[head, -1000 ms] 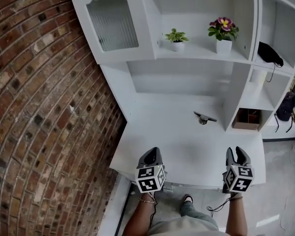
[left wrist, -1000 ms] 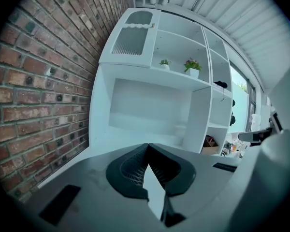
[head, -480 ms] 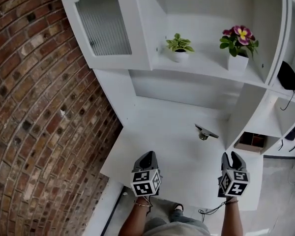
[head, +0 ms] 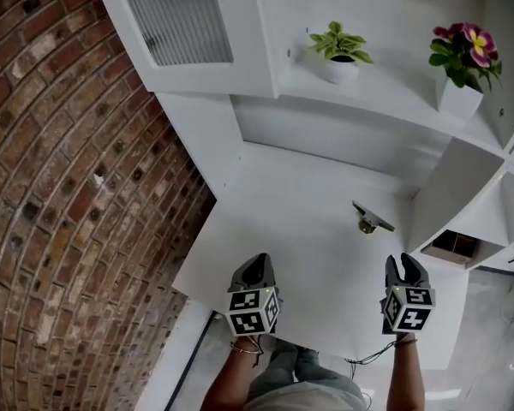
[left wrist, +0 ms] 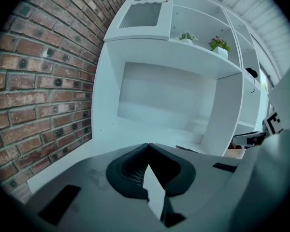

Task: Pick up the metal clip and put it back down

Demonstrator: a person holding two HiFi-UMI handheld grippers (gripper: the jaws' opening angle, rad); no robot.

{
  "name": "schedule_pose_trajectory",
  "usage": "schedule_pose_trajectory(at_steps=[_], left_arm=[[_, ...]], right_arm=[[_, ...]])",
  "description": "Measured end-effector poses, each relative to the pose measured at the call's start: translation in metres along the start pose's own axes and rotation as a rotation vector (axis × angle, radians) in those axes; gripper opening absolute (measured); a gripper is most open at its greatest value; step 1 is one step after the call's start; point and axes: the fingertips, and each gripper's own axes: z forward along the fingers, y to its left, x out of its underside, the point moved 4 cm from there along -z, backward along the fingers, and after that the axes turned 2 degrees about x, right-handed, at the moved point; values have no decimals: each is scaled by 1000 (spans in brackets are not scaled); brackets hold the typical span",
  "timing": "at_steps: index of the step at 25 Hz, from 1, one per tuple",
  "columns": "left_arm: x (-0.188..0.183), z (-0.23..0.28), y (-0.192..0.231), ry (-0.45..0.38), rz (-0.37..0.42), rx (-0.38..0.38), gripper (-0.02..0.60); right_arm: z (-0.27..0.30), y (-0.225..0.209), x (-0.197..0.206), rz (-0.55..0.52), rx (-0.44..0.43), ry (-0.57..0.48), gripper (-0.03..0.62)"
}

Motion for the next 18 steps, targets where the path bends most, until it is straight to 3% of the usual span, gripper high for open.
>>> schedule_pose_trajectory(at_steps=[8,18], left_arm=[[3,13,13,7,-10,-3,11],[36,27,42,28,-69,-55,11]], right_arm=[[27,7,10,-66,-14,86,127],[86,15,15,-245,-32,161,127]])
